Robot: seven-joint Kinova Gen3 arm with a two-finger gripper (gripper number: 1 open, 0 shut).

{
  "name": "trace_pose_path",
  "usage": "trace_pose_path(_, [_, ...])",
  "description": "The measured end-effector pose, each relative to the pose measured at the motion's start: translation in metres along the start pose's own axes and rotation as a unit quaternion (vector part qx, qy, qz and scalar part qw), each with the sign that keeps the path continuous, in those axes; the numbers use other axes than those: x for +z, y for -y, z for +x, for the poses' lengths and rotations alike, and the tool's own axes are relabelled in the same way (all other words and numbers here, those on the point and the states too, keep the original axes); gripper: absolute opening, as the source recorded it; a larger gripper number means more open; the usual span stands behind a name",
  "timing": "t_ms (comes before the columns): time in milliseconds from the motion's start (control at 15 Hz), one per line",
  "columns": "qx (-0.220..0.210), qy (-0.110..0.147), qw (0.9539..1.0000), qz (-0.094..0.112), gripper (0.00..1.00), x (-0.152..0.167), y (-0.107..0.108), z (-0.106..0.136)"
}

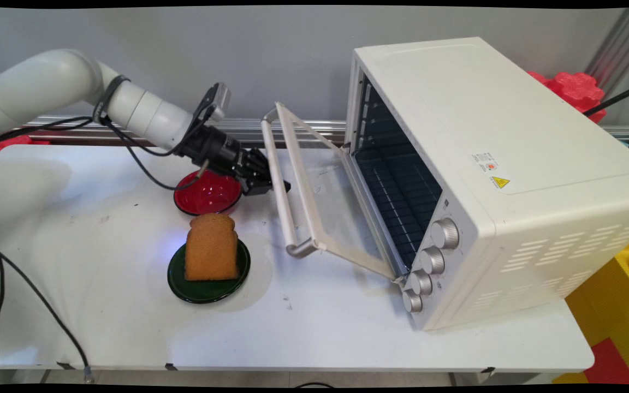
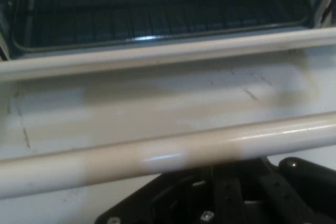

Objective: Close the oven

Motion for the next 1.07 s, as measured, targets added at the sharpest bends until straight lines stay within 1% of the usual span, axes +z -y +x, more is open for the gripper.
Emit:
trace_pose_path(667, [-0.001, -0.036, 0.9993, 0.006, 0.0, 0.004, 0.009, 0.046])
trace_pose_path(1067, [-0.005, -0.046, 0.9989, 0.003, 0.0, 0.002, 0.009, 0.06])
